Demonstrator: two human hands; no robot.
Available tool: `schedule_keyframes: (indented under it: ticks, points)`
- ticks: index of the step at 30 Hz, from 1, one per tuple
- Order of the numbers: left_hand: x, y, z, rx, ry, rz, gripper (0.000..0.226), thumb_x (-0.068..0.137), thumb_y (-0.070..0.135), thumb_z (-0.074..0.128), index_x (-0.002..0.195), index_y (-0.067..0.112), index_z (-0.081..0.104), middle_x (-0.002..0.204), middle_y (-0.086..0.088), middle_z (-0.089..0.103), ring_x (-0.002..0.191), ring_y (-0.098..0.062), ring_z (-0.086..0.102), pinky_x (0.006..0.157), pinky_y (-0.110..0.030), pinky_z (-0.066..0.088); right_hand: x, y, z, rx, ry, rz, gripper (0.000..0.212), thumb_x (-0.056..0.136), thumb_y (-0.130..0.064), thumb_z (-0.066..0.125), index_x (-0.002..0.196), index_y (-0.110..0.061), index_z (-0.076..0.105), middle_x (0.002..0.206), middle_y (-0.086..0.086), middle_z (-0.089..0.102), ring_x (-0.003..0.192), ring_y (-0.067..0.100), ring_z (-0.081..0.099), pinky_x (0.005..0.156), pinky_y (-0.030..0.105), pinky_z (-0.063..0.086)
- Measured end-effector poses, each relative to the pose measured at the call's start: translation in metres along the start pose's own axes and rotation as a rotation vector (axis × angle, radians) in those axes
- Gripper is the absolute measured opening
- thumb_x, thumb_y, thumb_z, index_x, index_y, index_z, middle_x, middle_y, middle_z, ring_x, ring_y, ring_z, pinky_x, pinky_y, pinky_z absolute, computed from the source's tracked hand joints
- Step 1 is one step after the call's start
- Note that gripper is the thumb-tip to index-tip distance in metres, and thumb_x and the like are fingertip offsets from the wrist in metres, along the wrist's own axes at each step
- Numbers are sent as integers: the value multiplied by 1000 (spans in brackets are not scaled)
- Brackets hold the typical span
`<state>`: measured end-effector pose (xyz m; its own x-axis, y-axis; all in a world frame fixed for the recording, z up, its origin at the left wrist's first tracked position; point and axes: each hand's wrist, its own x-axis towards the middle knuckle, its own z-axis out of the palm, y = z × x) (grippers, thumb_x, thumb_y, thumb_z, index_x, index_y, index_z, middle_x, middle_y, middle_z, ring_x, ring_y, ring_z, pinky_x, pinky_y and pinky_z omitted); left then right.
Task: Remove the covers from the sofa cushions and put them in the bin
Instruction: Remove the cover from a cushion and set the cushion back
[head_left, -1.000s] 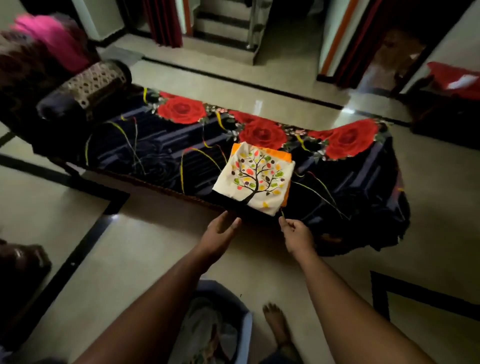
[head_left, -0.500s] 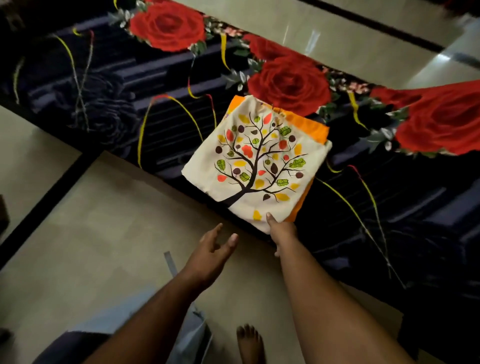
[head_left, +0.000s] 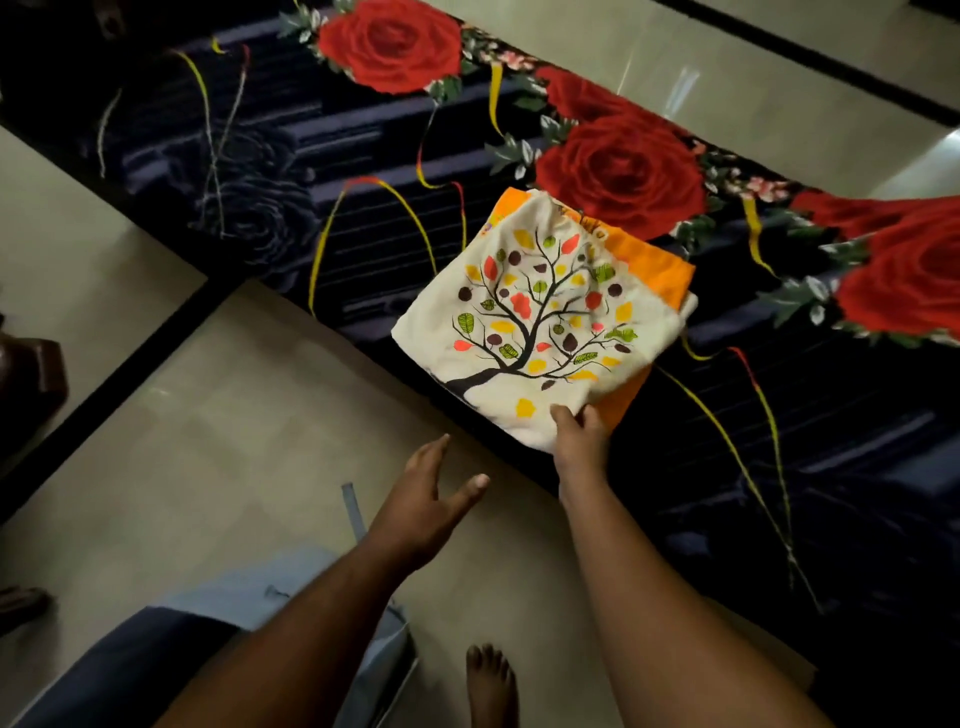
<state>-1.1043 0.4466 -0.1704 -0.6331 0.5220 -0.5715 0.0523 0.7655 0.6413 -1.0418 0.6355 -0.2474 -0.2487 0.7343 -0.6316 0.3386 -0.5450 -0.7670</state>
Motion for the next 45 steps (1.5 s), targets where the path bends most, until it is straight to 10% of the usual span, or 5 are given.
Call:
schedule_keyframes:
  ticks: [7,15,27,34,45]
  points:
    - [-56,62,-63,281,221,308,96,79,40,79,158,27,26,162,0,30,150,-17,26,120,-48,18,-160,-86,6,251,-458,-215,28,95,0,61,117,-15,66,119,4,72,112,21,67,97,37,54]
    - [-245,72,-191,-797,254,18,38,102,40,56,118,8,68,107,-18,74,94,-28,69,76,-38,57,-358,-144,4,-192,-635,-517,24,96,-11,66,119,-9,63,111,-3,68,98,-4,63,86,15,48]
    - [-618,-141,-322,-958,719,-15,29,108,34,44,106,21,70,100,-8,74,98,-25,68,87,-39,56,-714,-11,102,-649,-1040,-1025,15,91,-33,71,99,-21,70,91,-9,67,83,3,61,77,34,53]
    - [-824,-269,-350,-1020,864,21,51,97,55,54,126,15,66,117,-4,72,106,-23,69,90,-41,57,-903,119,148,-629,-1364,-959,106,68,-62,83,154,-43,24,154,-12,38,142,14,38,115,42,37]
    - [-1018,-443,-392,-622,1565,-256,41,90,42,66,86,1,69,74,-3,63,68,-10,54,63,-30,43,-1068,204,238,-1096,-1839,-994,24,80,-40,83,76,-24,65,76,-6,64,72,10,63,70,33,54]
